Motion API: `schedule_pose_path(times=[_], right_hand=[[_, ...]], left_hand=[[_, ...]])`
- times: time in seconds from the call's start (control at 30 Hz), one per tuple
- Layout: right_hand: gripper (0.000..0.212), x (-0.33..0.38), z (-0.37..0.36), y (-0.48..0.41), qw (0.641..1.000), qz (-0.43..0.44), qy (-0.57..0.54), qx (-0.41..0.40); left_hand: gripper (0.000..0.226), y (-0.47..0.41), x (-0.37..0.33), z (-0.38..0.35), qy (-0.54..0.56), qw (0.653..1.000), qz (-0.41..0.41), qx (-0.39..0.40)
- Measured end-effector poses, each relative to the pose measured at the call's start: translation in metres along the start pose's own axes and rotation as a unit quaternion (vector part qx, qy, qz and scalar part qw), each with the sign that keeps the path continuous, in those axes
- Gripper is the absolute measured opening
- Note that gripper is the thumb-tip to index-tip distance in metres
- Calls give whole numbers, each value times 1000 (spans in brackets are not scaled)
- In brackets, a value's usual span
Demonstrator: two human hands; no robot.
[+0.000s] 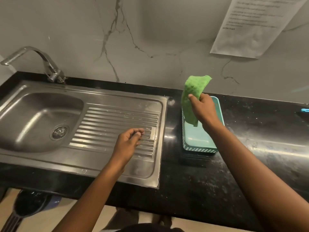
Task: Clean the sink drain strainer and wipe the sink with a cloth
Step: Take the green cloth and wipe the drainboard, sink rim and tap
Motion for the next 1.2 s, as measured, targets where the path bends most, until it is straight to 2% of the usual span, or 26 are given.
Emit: schedule_pose_path(times=[0.13, 0.3, 0.43, 0.5, 0.57, 0.6, 0.67, 0.87, 1.2], right_hand=[[22, 23, -44, -8, 997, 36, 51, 44], [44, 34, -102, -23, 970, 103, 215, 59], [46, 20, -143, -35, 904, 174, 385, 60], [45, -1, -162, -35, 861, 176, 457, 135], [55, -32, -174, -26, 812, 142, 519, 227], [61, -47, -176, -18, 804, 114, 522, 259], [69, -71, -179, 0, 817, 76, 502, 272], [67, -84, -174, 48, 851, 98, 456, 240], [60, -83, -159, 172, 889, 92, 398, 207]], left_hand=[[25, -6, 9, 22, 7, 1000, 7, 8], [26, -17, 19, 55, 9, 999, 20, 29], [25, -32, 21, 79, -17, 999, 16, 44], [25, -41, 20, 90, -24, 998, 10, 57], [24, -47, 21, 98, -27, 997, 11, 70], [24, -50, 21, 101, -30, 997, 11, 76], [24, -55, 23, 107, -41, 995, 9, 95], [25, -60, 32, 112, -70, 988, 16, 133], [25, -44, 51, 117, -50, 993, 27, 101]])
Point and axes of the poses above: each hand's wrist, its own y-axis away from the middle knuckle, its own z-axis out of the back of the hand, x = y × z, the point moved 3 cm from there along -y, towards the middle knuckle, and after that the axes turned 1 degree about y, right-handed, at the moved point
